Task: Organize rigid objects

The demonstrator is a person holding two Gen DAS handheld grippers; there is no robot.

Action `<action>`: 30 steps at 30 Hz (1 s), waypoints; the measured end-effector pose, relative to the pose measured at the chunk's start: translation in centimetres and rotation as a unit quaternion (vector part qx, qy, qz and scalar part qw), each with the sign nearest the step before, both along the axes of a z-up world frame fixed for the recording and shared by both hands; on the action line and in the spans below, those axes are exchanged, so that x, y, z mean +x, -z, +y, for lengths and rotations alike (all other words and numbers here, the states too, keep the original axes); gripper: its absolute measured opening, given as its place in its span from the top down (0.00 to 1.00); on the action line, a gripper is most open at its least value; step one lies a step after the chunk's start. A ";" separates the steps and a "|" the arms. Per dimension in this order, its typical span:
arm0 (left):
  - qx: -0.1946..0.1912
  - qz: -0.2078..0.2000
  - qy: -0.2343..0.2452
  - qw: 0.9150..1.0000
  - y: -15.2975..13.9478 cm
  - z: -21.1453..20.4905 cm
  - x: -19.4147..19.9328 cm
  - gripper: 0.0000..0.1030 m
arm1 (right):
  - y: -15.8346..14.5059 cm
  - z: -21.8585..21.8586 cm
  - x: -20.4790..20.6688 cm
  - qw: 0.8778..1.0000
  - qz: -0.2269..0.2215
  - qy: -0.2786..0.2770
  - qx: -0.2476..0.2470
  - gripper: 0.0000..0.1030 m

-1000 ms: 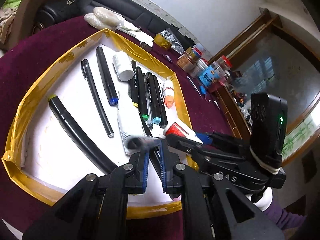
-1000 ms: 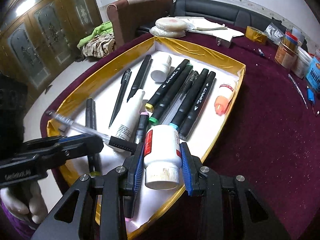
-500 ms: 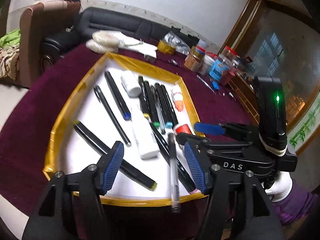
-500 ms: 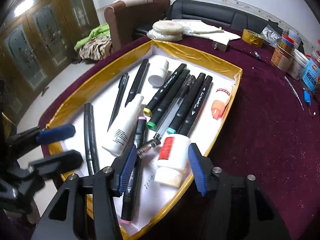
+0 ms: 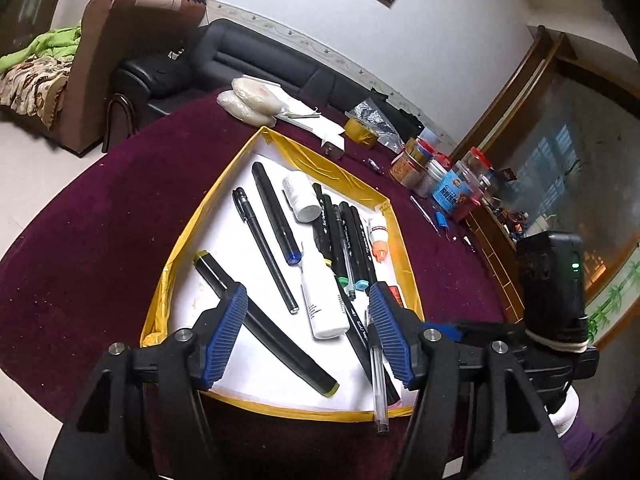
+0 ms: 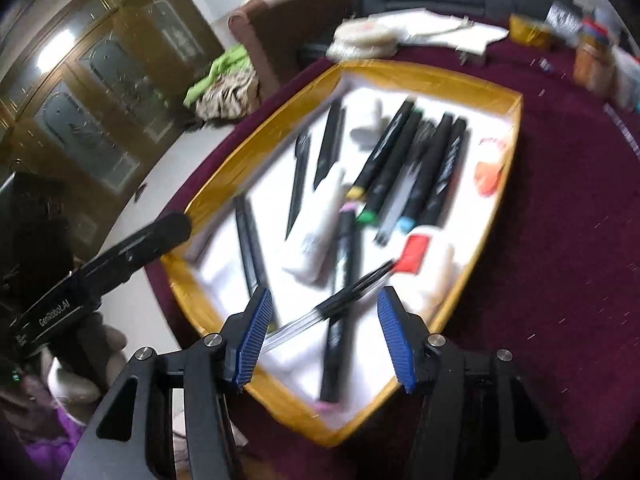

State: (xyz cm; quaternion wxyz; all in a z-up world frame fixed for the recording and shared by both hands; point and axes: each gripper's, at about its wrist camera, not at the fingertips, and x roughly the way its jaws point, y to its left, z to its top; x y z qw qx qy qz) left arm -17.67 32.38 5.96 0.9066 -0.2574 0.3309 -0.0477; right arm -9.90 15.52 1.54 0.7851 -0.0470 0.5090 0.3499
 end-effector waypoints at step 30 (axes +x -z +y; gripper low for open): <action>0.061 -0.224 -0.118 0.965 -10.2 -3.5 -4.5 0.00 | -5.3 -6.0 -2.3 0.951 -0.269 0.152 0.020 0.13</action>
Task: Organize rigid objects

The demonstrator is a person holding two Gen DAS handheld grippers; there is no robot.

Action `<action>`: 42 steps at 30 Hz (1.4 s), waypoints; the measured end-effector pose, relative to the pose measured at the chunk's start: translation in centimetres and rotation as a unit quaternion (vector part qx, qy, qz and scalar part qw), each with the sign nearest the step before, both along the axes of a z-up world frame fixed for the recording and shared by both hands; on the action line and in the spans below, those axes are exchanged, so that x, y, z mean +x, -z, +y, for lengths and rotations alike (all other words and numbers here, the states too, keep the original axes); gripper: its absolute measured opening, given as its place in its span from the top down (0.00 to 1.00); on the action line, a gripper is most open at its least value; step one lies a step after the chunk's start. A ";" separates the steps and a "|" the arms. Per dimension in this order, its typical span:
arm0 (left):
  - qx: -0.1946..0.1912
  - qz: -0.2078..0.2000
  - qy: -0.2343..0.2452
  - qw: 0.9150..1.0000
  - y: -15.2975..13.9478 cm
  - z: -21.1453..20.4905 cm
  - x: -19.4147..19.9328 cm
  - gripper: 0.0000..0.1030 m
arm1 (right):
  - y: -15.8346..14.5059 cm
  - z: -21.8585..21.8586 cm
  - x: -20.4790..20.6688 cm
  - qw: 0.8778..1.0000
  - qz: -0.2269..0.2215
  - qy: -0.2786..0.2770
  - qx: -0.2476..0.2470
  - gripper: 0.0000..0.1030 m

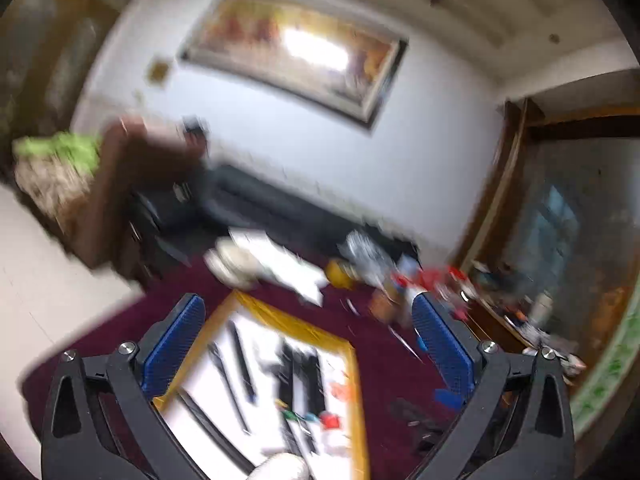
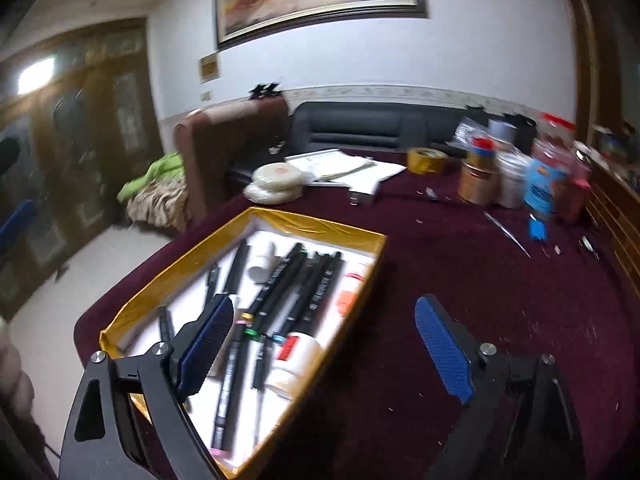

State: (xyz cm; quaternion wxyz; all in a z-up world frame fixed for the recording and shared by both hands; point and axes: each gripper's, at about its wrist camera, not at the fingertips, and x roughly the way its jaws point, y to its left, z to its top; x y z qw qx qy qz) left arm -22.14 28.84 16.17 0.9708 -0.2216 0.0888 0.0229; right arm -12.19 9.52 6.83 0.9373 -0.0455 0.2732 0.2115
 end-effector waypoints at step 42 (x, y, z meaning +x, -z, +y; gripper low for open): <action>0.124 0.295 -0.070 0.945 7.0 -8.1 8.8 0.00 | 4.9 -0.7 -2.3 0.994 0.040 -0.024 -0.103 0.13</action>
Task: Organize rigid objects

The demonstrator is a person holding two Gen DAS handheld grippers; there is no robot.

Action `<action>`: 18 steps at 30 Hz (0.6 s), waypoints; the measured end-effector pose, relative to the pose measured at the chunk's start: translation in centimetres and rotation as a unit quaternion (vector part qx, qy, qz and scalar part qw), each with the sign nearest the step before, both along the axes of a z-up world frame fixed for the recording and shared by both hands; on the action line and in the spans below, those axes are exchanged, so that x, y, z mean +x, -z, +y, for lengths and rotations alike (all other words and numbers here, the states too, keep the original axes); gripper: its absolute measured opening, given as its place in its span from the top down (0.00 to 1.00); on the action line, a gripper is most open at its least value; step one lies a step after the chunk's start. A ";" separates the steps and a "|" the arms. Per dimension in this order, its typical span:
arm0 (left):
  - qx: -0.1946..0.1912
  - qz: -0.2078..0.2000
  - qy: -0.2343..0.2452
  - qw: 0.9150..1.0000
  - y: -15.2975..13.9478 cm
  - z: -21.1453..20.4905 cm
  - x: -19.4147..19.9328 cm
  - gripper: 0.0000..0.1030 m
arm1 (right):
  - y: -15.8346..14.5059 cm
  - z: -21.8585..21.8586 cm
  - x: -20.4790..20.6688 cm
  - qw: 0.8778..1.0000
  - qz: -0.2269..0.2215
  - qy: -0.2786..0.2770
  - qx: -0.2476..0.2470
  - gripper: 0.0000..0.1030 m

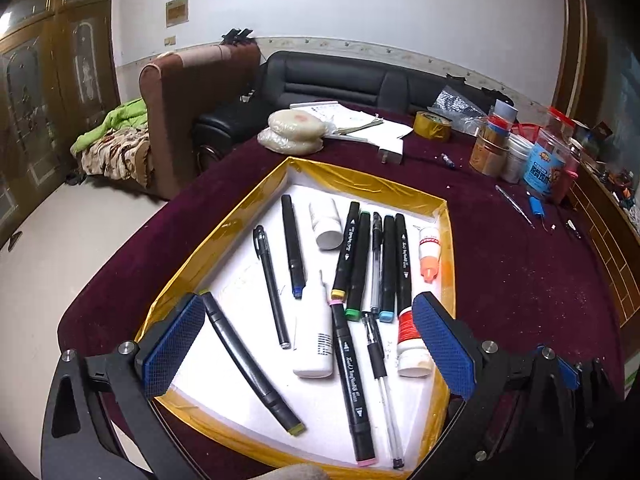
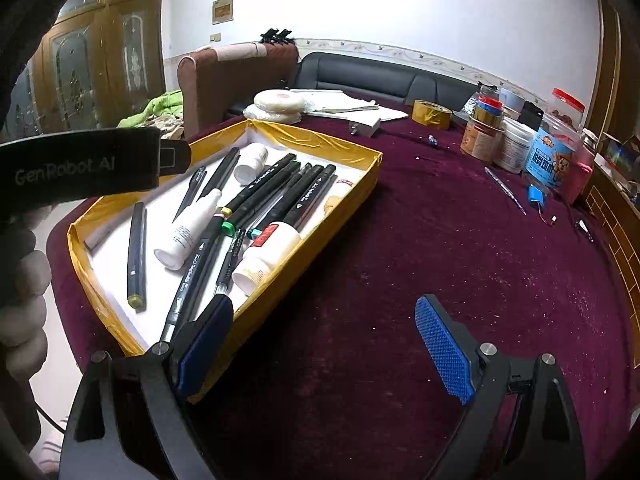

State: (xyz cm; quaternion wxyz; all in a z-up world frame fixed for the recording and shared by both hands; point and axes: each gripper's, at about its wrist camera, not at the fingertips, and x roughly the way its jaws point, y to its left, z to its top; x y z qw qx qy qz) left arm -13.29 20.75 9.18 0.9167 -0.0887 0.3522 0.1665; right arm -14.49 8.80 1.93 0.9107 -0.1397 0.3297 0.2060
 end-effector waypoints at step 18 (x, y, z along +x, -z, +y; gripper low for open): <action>-0.032 0.029 0.011 0.999 0.9 0.8 0.4 0.00 | 0.0 0.6 0.3 1.000 0.010 -0.001 -0.019 0.13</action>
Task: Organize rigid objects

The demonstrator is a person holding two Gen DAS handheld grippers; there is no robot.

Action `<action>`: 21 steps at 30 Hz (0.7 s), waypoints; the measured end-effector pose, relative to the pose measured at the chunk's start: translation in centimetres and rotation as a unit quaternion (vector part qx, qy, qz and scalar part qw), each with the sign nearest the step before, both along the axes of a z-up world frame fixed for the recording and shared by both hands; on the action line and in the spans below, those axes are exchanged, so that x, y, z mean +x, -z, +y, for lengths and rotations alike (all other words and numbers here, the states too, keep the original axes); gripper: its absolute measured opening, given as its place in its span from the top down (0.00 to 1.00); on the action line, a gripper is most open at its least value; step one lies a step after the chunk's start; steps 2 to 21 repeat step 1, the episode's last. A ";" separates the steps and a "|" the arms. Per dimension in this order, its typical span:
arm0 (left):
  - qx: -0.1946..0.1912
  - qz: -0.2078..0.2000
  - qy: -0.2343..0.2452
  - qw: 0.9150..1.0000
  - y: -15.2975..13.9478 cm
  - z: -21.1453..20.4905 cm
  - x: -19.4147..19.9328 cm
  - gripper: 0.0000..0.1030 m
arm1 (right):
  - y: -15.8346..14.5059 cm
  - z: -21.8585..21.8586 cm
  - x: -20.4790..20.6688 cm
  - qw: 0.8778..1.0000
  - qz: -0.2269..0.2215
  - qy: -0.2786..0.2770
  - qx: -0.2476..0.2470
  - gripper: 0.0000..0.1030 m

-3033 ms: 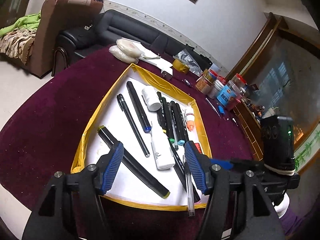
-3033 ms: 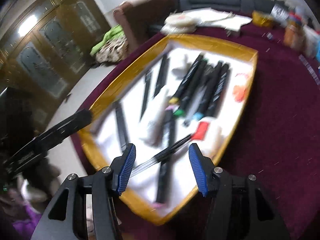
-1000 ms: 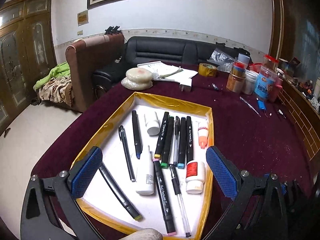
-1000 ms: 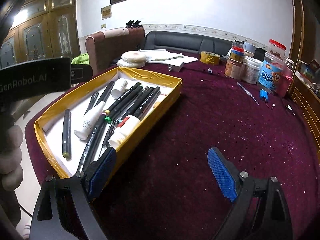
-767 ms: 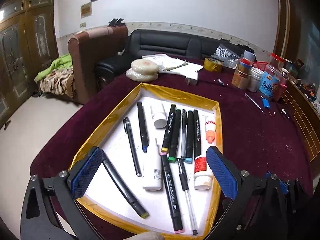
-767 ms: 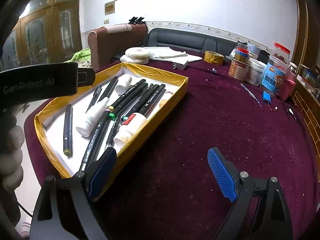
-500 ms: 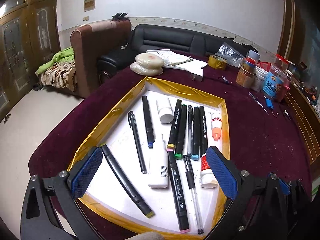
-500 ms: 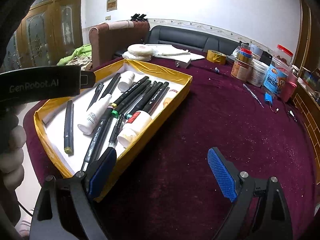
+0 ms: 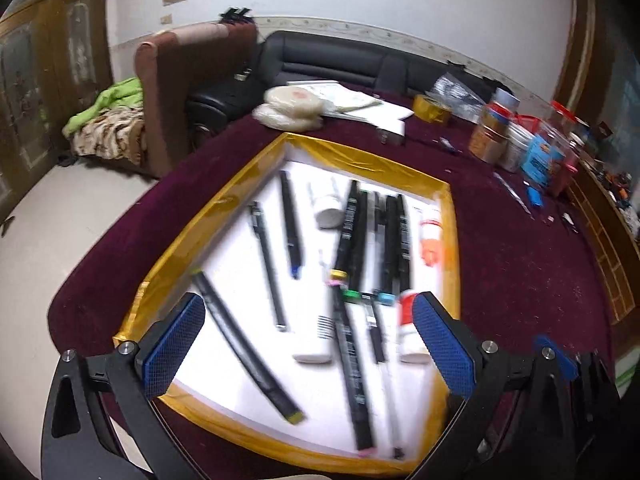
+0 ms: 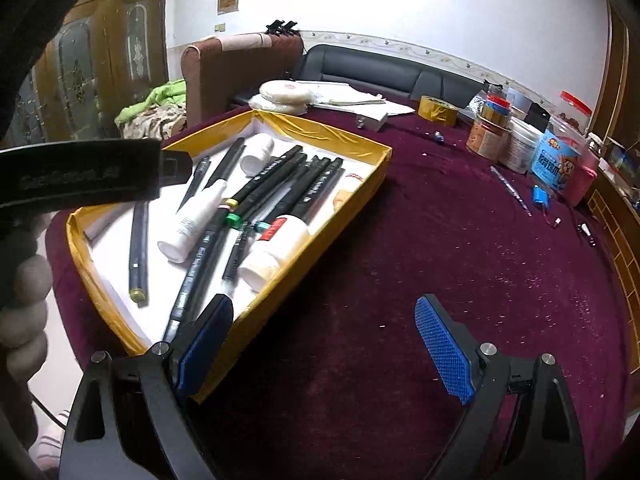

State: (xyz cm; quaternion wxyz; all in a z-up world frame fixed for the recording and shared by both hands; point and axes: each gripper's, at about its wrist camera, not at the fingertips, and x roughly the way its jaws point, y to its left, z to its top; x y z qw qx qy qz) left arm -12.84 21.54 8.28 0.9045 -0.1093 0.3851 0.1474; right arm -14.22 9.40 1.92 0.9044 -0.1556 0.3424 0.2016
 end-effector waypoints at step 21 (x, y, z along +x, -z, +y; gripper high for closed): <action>-0.003 0.000 0.009 1.000 -0.2 -0.6 0.1 0.00 | -0.3 -0.5 0.3 1.000 0.001 0.009 0.000 0.13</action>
